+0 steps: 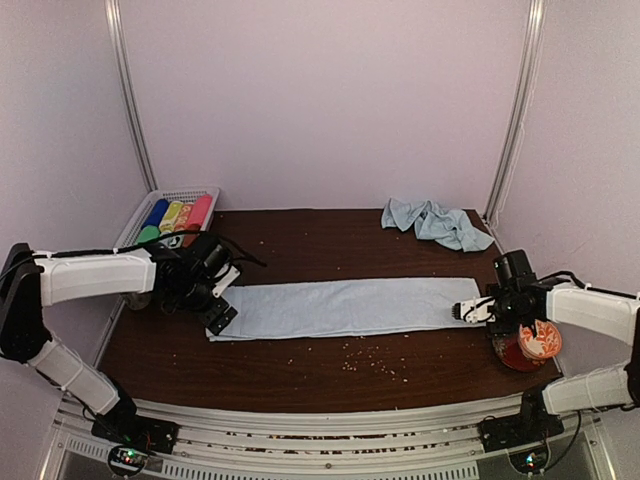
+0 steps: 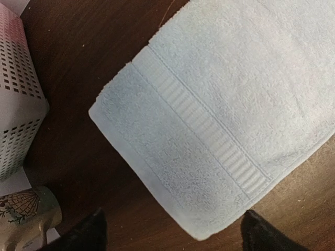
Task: Roll the towels
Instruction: Fold the towel at the center of the board, then move the towel to the center of the board.
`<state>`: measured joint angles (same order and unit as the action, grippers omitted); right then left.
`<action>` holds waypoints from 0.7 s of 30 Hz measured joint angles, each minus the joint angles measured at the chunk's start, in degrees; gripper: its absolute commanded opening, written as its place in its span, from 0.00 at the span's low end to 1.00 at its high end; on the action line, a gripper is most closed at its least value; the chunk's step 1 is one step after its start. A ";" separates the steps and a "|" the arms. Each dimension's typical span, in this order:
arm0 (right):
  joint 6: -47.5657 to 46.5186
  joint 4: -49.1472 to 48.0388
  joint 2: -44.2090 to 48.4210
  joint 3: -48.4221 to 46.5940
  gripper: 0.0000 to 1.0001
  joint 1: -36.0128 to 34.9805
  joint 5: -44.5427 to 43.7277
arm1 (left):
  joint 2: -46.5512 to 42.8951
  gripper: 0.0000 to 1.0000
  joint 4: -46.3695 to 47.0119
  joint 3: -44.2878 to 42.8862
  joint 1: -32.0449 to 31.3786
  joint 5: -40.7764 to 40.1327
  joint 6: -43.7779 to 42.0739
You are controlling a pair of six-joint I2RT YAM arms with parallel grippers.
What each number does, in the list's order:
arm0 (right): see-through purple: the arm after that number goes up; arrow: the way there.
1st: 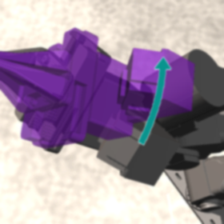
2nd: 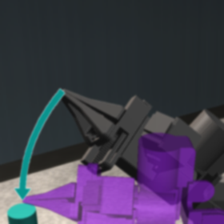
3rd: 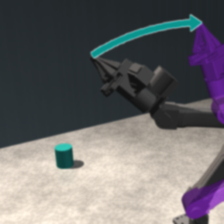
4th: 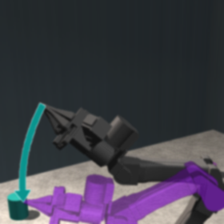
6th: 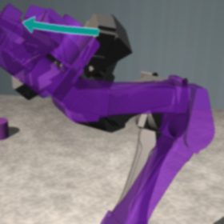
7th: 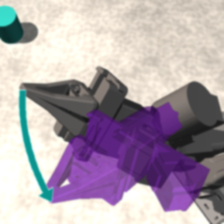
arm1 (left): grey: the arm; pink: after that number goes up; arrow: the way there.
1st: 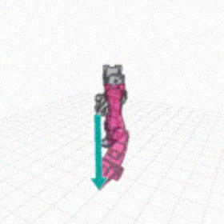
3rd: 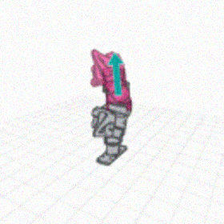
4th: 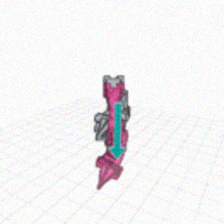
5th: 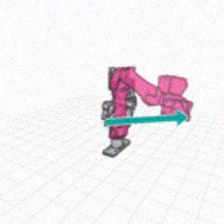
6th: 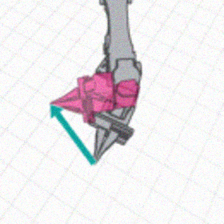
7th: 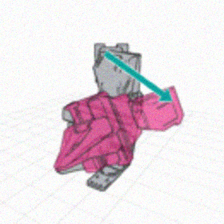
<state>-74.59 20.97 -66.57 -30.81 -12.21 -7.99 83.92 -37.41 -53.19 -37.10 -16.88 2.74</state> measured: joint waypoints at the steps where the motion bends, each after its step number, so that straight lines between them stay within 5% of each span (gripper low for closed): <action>1: -0.15 1.03 0.50 -0.50 0.92 0.00 -0.09 | -0.15 0.98 -0.28 -0.24 0.00 -0.22 0.33; 4: 0.26 4.85 1.88 -4.07 1.00 0.00 -0.11 | -1.31 0.98 -1.90 -1.46 -0.04 -2.43 1.44; 11: 5.01 12.81 2.19 -17.94 0.94 0.02 2.08 | -4.15 0.96 -4.02 -6.38 -0.04 -10.49 4.02; 13: 9.51 13.57 0.98 -22.29 0.80 0.00 4.33 | -3.67 0.89 -3.72 -7.67 -0.04 -11.72 4.52; 18: 26.84 12.52 -6.69 -32.72 0.32 -0.04 10.73 | 2.40 0.48 -0.90 -10.95 -0.04 -12.02 5.40; 21: 36.35 11.80 -12.68 -36.89 0.18 -0.04 13.79 | 6.75 0.37 1.31 -12.50 -0.04 -10.36 5.27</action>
<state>-38.24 32.77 -79.24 -67.70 -12.25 5.80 90.67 -36.10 -65.69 -37.15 -27.24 8.01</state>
